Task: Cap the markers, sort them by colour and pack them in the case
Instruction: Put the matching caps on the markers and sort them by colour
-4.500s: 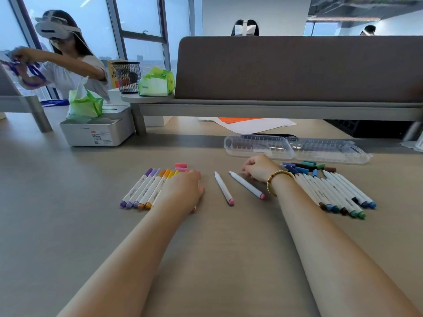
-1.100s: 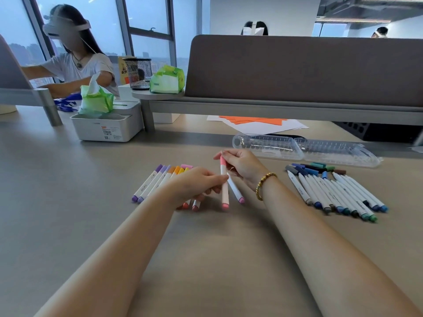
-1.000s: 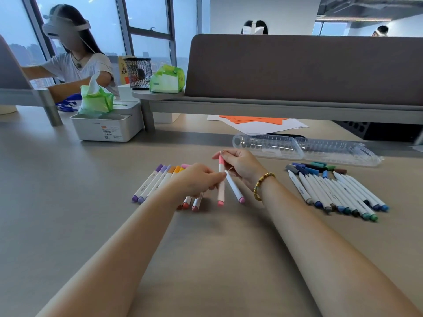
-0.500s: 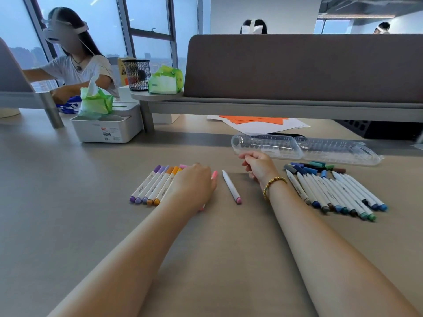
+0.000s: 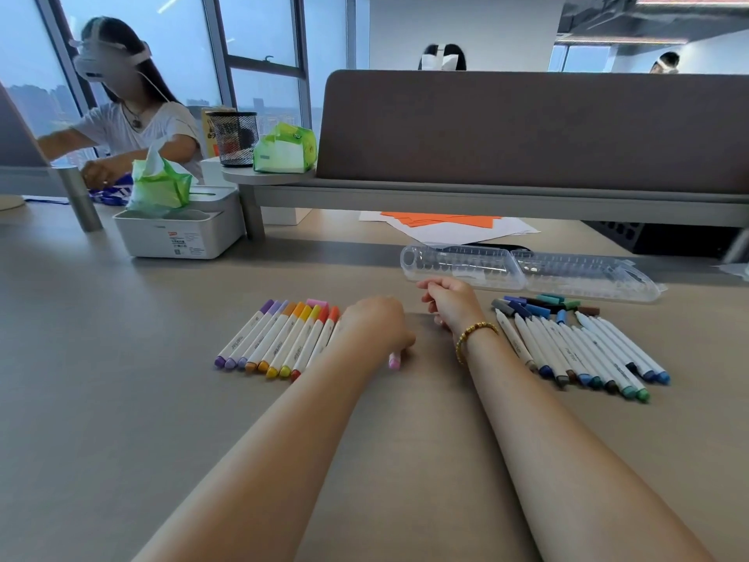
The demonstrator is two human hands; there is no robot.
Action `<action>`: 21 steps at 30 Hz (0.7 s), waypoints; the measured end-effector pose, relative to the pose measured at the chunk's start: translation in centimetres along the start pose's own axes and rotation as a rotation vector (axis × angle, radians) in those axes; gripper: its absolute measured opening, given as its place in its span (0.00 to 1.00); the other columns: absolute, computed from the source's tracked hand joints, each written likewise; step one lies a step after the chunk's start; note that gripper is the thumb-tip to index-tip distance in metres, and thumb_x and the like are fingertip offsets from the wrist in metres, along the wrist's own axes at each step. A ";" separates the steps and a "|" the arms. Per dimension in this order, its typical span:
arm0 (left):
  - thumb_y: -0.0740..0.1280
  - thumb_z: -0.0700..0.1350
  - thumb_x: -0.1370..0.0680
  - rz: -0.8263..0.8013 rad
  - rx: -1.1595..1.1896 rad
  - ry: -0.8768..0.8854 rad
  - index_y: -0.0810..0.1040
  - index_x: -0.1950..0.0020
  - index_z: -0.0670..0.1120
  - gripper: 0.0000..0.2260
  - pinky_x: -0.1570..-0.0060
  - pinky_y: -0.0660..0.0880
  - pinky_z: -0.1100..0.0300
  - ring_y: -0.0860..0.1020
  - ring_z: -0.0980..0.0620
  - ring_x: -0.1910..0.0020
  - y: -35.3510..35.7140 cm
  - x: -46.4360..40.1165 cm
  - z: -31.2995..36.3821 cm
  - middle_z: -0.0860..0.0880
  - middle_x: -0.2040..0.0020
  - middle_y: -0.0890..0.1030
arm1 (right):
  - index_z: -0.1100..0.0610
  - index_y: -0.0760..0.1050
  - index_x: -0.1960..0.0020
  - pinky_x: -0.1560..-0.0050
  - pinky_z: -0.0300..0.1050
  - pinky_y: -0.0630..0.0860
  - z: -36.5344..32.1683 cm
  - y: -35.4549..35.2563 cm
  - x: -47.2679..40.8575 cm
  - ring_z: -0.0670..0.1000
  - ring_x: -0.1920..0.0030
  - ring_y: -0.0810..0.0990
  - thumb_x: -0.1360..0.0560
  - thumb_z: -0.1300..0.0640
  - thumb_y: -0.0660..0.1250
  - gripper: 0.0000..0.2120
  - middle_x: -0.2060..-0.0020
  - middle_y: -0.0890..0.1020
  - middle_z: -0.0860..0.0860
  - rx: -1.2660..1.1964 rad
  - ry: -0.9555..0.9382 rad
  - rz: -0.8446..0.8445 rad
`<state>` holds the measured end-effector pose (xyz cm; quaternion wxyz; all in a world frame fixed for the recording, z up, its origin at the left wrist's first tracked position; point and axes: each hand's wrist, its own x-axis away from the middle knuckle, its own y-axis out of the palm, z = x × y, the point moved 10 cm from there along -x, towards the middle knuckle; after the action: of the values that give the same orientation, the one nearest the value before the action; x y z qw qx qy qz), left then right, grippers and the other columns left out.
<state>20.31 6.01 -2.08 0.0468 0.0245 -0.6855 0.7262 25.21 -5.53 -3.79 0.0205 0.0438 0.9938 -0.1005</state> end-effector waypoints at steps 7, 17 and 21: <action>0.62 0.50 0.23 0.048 0.349 -0.088 0.69 0.66 0.41 0.16 0.70 0.64 0.60 0.70 0.49 0.65 -1.3 0.6 -3.7 0.48 0.70 0.69 | 0.59 0.77 0.50 0.73 0.32 0.66 -1.0 1.0 0.2 0.45 0.67 0.69 0.20 0.62 0.55 0.11 0.66 0.74 0.49 0.037 -0.044 -0.021; 0.59 0.49 0.22 0.088 0.762 -0.318 0.72 0.62 0.41 0.14 0.71 0.62 0.61 0.63 0.52 0.74 -0.2 1.8 -15.9 0.48 0.71 0.67 | 0.62 0.78 0.45 0.50 0.41 0.73 -3.7 9.2 0.9 0.50 0.49 0.76 0.21 0.62 0.59 0.11 0.48 0.79 0.56 0.389 -0.221 -0.209; 0.60 0.48 0.21 0.107 0.819 -0.303 0.73 0.63 0.41 0.14 0.72 0.61 0.61 0.62 0.53 0.74 -0.6 2.2 -16.5 0.48 0.71 0.65 | 0.59 0.78 0.45 0.42 0.49 0.75 -3.8 12.2 -0.3 0.54 0.44 0.77 0.22 0.58 0.61 0.10 0.47 0.80 0.56 0.573 -0.256 -0.213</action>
<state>18.70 22.55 -2.22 -0.1057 0.1118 -0.3403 0.9276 26.50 7.09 -2.43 0.1217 -0.0696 0.9135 -0.3820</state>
